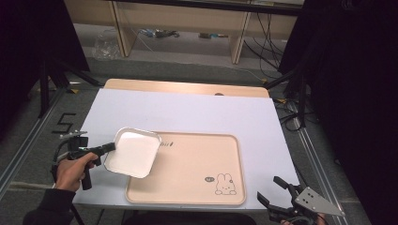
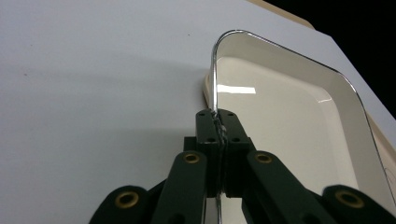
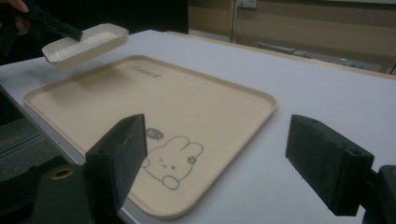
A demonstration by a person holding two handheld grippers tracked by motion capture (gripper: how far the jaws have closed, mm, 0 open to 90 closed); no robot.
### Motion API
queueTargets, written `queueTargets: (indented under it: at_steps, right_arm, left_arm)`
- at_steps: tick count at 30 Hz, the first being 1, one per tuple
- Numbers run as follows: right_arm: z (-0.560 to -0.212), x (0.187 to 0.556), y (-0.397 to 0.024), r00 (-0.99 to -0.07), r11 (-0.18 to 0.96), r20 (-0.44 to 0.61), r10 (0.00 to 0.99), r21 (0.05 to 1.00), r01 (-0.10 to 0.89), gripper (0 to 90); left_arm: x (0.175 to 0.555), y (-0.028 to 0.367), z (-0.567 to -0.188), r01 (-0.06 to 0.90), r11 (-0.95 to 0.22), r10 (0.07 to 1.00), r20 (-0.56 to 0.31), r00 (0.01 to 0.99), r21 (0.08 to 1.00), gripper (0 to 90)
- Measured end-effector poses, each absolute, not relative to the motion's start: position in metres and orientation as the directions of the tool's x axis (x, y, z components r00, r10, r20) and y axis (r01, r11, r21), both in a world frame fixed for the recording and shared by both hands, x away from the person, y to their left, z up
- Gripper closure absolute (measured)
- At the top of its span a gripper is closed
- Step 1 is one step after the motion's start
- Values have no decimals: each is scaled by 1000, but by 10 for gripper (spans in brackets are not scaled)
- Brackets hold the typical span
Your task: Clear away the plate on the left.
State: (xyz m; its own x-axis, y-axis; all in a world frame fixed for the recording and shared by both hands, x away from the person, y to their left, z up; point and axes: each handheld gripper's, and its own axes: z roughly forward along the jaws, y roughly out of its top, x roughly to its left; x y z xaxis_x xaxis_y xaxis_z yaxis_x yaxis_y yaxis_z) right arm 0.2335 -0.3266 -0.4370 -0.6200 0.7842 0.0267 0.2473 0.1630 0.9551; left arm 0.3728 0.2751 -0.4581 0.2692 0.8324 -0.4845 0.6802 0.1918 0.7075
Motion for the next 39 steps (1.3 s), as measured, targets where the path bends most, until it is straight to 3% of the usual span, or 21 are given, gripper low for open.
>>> queueTargets:
  at_steps: [1, 8, 9, 13, 15, 29, 33, 39]
  right_arm:
    - [-435, 230, -328, -605, 179, 30, 796, 943, 282, 213]
    - [-437, 233, -325, -626, 148, 52, 778, 953, 263, 213]
    - [-435, 231, -328, -619, 183, 33, 785, 942, 282, 213]
    - [-436, 234, -328, -616, 183, 5, 787, 953, 242, 213]
    - [-436, 231, -326, -622, 170, 55, 781, 940, 296, 213]
    - [-437, 234, -327, -620, 168, 16, 785, 957, 237, 213]
    - [-435, 231, -328, -609, 177, 31, 792, 944, 279, 213]
    - [-435, 233, -329, -616, 195, 3, 788, 948, 253, 213]
  left_arm:
    - [372, 270, -459, 681, 183, 834, -479, 274, 709, 880]
    - [373, 256, -460, 677, 183, 826, -485, 288, 713, 879]
    - [373, 254, -460, 673, 184, 825, -485, 290, 716, 879]
    - [373, 244, -459, 673, 157, 822, -473, 316, 722, 879]
    - [372, 237, -461, 674, 140, 822, -465, 330, 725, 879]
    - [375, 198, -469, 711, 77, 777, -489, 396, 699, 879]
    - [376, 185, -471, 714, 55, 768, -486, 416, 698, 879]
    - [377, 170, -474, 724, 10, 760, -475, 443, 690, 879]
